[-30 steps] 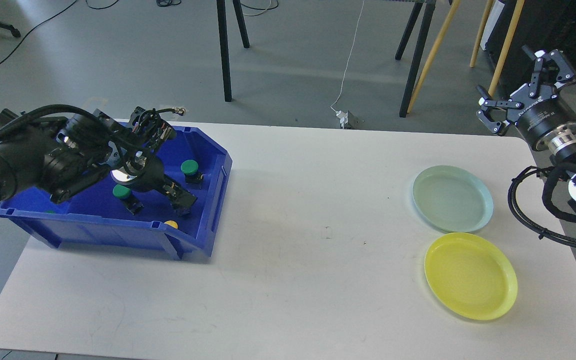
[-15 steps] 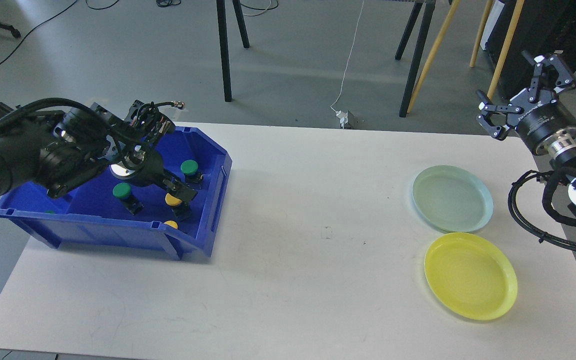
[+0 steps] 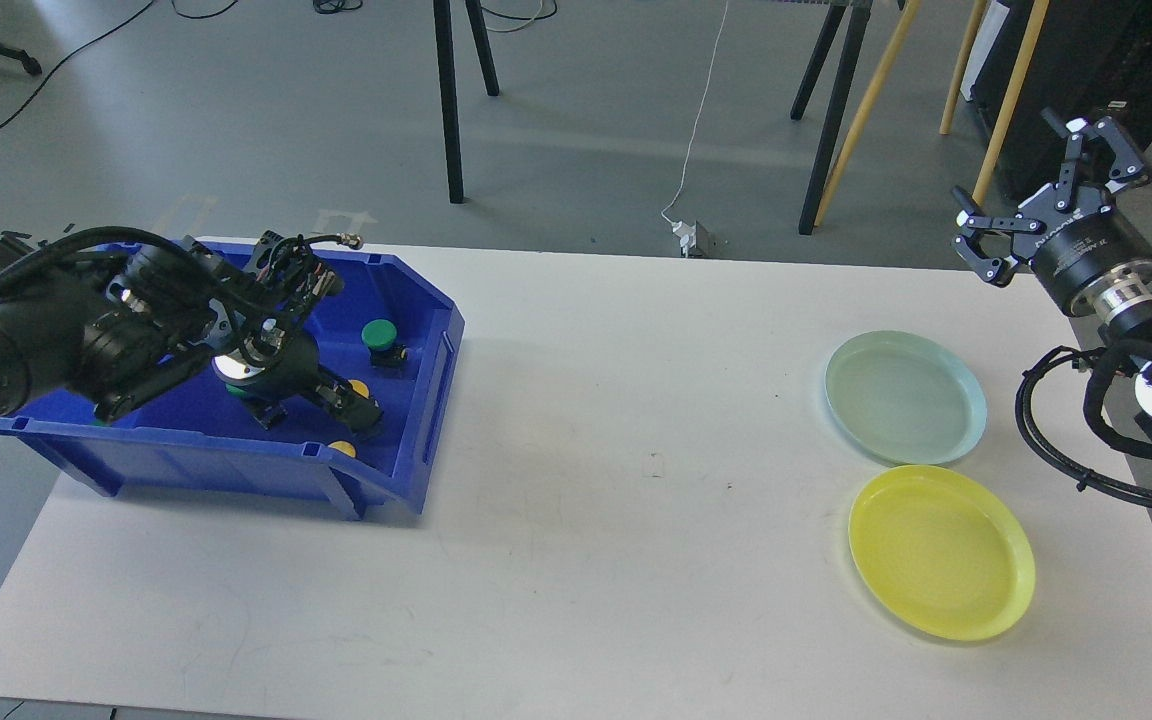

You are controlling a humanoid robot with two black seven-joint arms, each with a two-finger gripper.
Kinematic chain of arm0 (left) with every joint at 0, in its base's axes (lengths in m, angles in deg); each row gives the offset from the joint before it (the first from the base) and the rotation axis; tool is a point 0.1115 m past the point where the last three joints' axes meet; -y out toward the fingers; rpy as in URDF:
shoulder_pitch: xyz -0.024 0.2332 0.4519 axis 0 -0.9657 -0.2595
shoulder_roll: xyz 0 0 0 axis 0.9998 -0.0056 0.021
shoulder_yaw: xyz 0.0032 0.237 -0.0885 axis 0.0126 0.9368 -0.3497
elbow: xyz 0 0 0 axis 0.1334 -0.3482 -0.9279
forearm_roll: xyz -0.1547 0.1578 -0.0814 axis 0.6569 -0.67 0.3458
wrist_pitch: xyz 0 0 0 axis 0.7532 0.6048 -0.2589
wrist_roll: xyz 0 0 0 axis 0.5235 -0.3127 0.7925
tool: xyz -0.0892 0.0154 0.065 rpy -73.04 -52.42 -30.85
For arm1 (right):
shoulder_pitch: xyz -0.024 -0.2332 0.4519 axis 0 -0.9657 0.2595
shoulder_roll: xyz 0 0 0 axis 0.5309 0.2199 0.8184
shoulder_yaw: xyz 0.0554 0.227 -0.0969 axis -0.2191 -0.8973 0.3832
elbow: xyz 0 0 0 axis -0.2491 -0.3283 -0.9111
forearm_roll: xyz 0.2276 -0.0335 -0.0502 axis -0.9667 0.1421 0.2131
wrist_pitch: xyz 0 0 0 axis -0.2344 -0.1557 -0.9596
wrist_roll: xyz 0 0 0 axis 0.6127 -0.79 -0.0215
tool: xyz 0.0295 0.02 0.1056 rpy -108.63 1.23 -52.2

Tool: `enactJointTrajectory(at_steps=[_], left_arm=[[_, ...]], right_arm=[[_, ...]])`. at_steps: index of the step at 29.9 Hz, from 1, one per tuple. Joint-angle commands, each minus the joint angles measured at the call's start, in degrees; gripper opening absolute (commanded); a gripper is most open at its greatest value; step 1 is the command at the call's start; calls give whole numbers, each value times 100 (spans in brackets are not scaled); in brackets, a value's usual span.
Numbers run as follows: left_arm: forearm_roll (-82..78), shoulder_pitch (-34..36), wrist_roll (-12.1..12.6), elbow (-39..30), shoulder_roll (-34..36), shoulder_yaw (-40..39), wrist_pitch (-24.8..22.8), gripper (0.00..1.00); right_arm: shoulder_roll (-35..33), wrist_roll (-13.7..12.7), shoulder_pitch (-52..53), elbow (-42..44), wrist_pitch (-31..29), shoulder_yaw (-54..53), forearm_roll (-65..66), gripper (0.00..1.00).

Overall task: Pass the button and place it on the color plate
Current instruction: 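Lift the yellow button out of the bin with the left gripper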

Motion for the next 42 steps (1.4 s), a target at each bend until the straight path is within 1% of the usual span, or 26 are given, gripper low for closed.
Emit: enactJointTrajectory(at_steps=[1, 2, 3, 4, 5, 9, 11, 14, 15, 16, 19, 22, 24, 26, 28, 30, 32, 34, 37, 39, 42], left_arm=[[1, -36, -1, -1, 4, -3, 0, 78], [1, -45, -1, -1, -5, -3, 0, 75], [-8, -54, -1, -1, -13, -3, 0, 68], [-8, -54, -1, -1, -22, -3, 0, 63], [1, -45, -1, -1, -31, -3, 0, 60], [1, -28, -1, -1, -31, -12, 0, 56], [1, -19, -1, -1, -31, -12, 0, 44], [1, -10, -1, -1, -31, -12, 0, 17], [-8, -19, -1, -1, -22, -12, 0, 10], [-8, -19, -1, -1, -22, -3, 0, 6], [-17, -2, -1, -1, -5, 14, 0, 4], [-17, 86, -1, -18, 83, 32, 0, 4], [-8, 314, -1, -140, 363, -12, 0, 4], [1, 638, -1, -526, 732, -73, 0, 4], [53, 1112, -1, -1114, 1180, -257, 0, 4], [97, 1483, -1, -1685, 1724, -748, 0, 4], [316, 1519, -1, -2265, 2295, -1546, 0, 5], [850, 1336, -1, -2705, 2595, -2171, 0, 6], [1861, 686, -1, -3146, 2553, -2875, 0, 6], [2467, 335, -1, -3357, 2204, -3384, 0, 6], [3443, -307, -1, -3297, 1291, -4271, 0, 6]], right_arm=[[1, 0, -11, 1, 0, 1, 0, 99], [1, 0, -11, 1, 0, 1, 0, 99], [1, 0, -11, 1, 0, 1, 0, 99], [1, 0, -11, 1, 0, 1, 0, 99], [1, 0, -11, 1, 0, 1, 0, 99], [-8, 0, -28, 1, 0, 1, 0, 99], [-8, 0, -63, 1, 0, 1, 0, 99], [-8, 0, -90, 1, 0, 1, 0, 99], [-8, 0, -90, 1, 0, 1, 0, 99], [-8, 0, -90, 1, 0, 1, 0, 99], [-8, 9, -90, 1, 0, -8, 0, 99], [-8, 9, -90, 1, 0, -8, 0, 99], [-8, 0, -90, 1, 0, -34, 0, 99], [-8, 0, -90, 1, 0, -70, 0, 99], [-8, 0, -90, 1, 0, -79, 0, 99], [-8, 9, -99, 1, 0, -87, 0, 99], [-8, 0, -116, -17, 0, -96, 0, 99], [-17, 0, -134, -8, 0, -131, 17, 99], [-165, -9, -99, -148, 0, -114, 123, 99], [-428, -9, -107, -428, 0, -79, 254, 99], [-894, 44, -326, -1331, 0, -87, 745, 99]])
